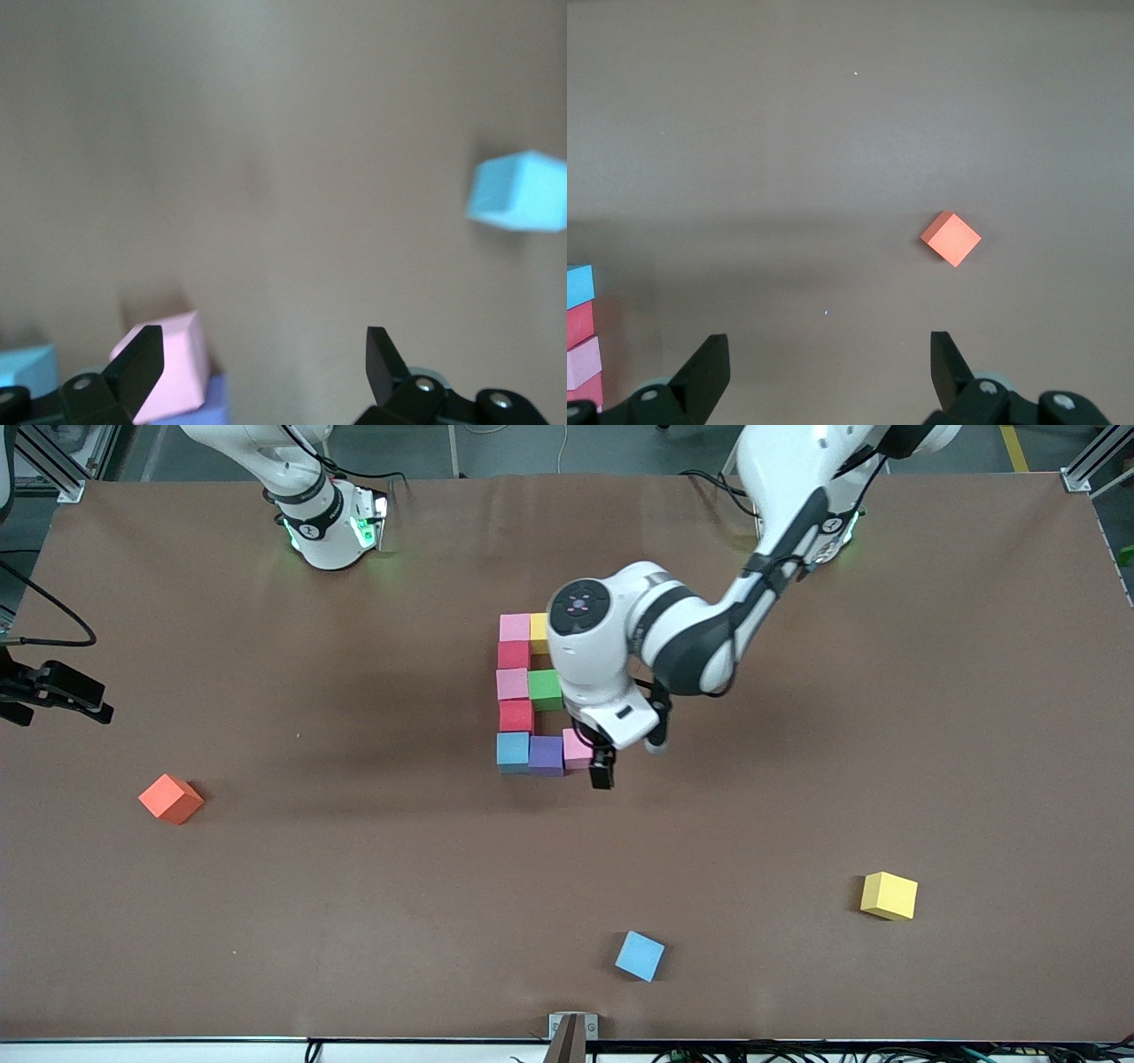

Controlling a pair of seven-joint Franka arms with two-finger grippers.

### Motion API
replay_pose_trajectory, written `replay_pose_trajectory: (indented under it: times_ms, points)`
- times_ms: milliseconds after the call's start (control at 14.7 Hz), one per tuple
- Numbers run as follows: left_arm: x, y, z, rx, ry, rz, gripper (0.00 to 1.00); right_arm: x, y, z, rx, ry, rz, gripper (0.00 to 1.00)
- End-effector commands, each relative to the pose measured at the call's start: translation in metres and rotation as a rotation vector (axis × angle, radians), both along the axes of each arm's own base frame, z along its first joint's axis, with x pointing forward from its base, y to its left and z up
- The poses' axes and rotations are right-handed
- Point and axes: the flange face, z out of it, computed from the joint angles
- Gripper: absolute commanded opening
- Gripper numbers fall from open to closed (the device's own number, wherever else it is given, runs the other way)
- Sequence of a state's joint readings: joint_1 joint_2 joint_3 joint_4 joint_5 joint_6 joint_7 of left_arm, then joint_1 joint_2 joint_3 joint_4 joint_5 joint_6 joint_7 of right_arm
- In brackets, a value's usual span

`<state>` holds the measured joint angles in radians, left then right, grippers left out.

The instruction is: Arrange 11 blocks into digit 3

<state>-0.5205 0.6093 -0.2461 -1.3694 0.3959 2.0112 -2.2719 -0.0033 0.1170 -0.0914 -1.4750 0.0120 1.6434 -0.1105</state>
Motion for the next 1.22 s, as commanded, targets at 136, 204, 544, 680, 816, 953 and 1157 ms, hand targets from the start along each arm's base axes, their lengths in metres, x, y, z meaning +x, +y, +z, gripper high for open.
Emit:
replay_pose_trajectory:
  times_ms: [136,204,544,680,816,953,1157]
  points:
    - [0.068,0.131,0.09,0.018,-0.093,-0.063,1.0,-0.004,0.0,0.006,-0.005,-0.003,-0.003,1.0]
    - [0.079,0.159,0.105,0.029,-0.106,-0.083,1.0,-0.004,0.004,0.006,-0.008,-0.002,0.0,1.0]
    - [0.103,0.24,0.129,0.097,-0.097,-0.217,1.0,-0.005,0.004,0.003,-0.007,0.006,-0.002,1.0]
    - [0.097,0.276,0.138,0.1,-0.096,-0.323,1.0,-0.003,0.004,0.003,-0.014,-0.006,-0.002,1.0]
    - [0.082,0.31,0.147,0.061,-0.091,-0.454,1.0,-0.002,0.004,0.005,-0.017,-0.016,-0.003,1.0]
    - [0.067,0.339,0.16,0.063,-0.08,-0.579,1.0,-0.002,0.004,0.005,-0.016,-0.018,-0.014,1.0]
    - [0.048,0.392,0.175,0.084,-0.048,-0.747,1.0,-0.002,0.003,0.005,-0.014,-0.017,-0.017,1.0]
